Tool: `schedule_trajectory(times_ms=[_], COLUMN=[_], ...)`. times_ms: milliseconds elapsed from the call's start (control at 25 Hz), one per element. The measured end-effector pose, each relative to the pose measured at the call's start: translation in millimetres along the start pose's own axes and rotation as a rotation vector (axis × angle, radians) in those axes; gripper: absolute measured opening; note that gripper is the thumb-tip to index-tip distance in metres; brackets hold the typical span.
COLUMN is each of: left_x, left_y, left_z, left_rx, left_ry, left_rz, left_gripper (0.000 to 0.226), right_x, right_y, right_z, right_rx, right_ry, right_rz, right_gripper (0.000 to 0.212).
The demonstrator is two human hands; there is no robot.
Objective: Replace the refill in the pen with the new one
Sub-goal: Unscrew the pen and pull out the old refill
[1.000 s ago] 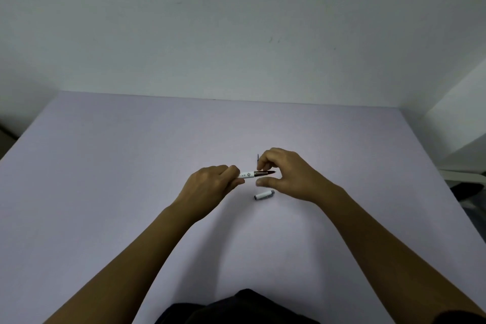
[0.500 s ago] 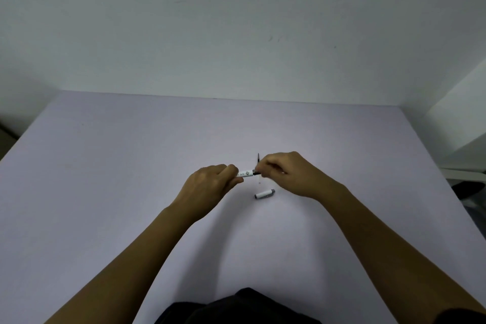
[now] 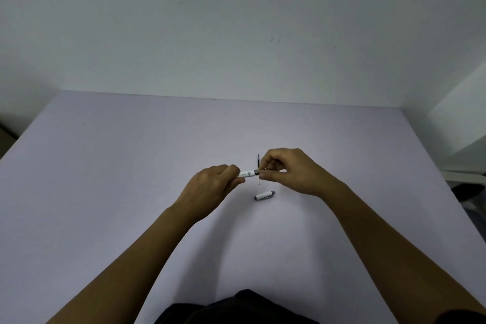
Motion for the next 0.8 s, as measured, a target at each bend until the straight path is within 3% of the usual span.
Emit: schedule_trajectory(times_ms=[120,280,400,560,680,800], left_x=[-0.2,1.7,4.5,3.8,2.4,6.0], left_y=[1.1,0.7,2.2,3.7,5.7,6.3], left_z=[1.3,1.0,-0.6,0.5,1.8,-2.1], left_rx=[0.010,0.002,0.012,0.022,0.010,0.011], left_ry=[0.012,0.016,0.018,0.025,0.021,-0.004], left_rz=[0.001,-0.008,-0.013,-0.003,-0.012,0.012], left_gripper=[0.045,0.044,0.043,0.044,0.047,0.051], right_x=[0.4,0.0,2.1,1.1,1.9,5.0], right_y=[0.1,2.3,0.4,0.3,2.1,2.4], right_z=[0.5,0.6,2.3,4.2,3.6,3.2], right_rx=[-0.023,0.044,-0.065,-0.082,-0.032,-0.071], right_ry=[0.024,-0.073,-0.050,-0.001,-0.033,0.020], right_rz=[-0.020,-0.090,-0.043,-0.061,-0.097,-0.047], right_gripper=[0.018,0.025,0.002,0.024,0.025,0.010])
Point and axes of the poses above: each hand's wrist, its own x-axis away from the middle knuckle, its own z-axis out of the back of the hand, y = z × x, the point moved 3 cm from there along -x, towards the middle knuckle, and after that the axes turned 10 degrees about z, right-handed, at the moved point
